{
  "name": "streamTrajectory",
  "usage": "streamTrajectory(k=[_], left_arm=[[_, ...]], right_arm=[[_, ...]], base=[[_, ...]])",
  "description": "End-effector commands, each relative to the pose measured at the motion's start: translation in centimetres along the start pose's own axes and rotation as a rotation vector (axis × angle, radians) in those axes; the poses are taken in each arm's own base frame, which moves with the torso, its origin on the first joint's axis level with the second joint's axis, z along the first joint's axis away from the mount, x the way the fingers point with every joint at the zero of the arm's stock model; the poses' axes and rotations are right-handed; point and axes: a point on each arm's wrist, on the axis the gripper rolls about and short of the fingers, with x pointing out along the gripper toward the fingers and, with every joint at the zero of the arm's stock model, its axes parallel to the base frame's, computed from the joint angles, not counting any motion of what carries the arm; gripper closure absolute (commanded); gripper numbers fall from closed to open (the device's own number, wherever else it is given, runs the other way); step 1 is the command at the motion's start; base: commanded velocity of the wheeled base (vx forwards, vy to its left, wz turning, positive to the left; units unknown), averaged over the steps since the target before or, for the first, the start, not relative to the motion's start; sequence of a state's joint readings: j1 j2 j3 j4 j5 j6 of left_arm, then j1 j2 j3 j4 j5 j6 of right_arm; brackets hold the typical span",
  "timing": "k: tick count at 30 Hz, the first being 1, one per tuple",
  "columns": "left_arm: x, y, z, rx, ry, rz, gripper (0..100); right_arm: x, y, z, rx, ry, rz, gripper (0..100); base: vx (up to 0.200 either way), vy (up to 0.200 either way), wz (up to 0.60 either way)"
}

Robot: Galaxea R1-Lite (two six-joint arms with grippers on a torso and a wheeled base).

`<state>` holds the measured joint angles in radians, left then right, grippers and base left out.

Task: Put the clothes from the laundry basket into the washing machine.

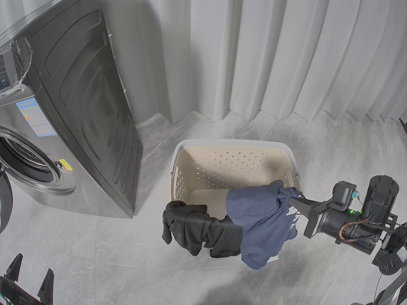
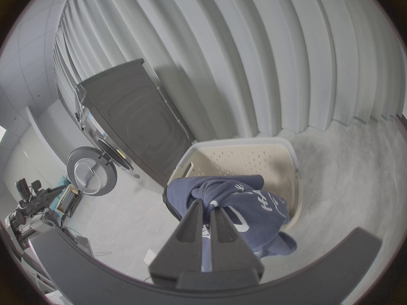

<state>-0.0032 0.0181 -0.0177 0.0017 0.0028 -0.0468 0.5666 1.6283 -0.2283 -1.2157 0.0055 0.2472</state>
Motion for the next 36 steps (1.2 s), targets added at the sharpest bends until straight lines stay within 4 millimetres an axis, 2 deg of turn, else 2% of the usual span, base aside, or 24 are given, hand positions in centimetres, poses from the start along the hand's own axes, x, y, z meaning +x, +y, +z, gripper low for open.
streamTrajectory(k=[1,6,11,16,22,30,36], left_arm=[[0.0,0.0,-0.5,-0.001,0.001,0.0,0],[0.0,0.0,-0.5,0.001,0.001,0.0,0],[0.0,0.0,-0.5,0.001,0.001,0.0,0],[0.0,0.0,-0.5,0.002,0.001,0.0,0],[0.0,0.0,-0.5,0.002,0.001,-0.001,0],[0.0,0.0,-0.5,0.004,0.001,-0.001,0],[0.0,0.0,-0.5,0.004,0.001,-0.003,0]], right_arm=[[-0.7,0.8,2.3,-0.014,-0.111,0.038,100],[-1.4,2.6,3.7,-0.027,-0.177,0.117,100],[-2.3,3.2,6.0,-0.054,-0.289,0.141,100],[-3.2,3.6,7.5,-0.091,-0.362,0.154,100],[-3.3,3.6,7.7,-0.108,-0.372,0.151,100],[-3.4,3.7,7.8,-0.12,-0.385,0.153,100],[-3.4,3.7,7.9,-0.119,-0.391,0.156,100]], base=[[0.0,0.0,0.0],[0.0,0.0,0.0],[0.0,0.0,0.0],[0.0,0.0,0.0],[0.0,0.0,0.0],[-0.2,0.0,0.0],[0.0,0.0,0.0]])
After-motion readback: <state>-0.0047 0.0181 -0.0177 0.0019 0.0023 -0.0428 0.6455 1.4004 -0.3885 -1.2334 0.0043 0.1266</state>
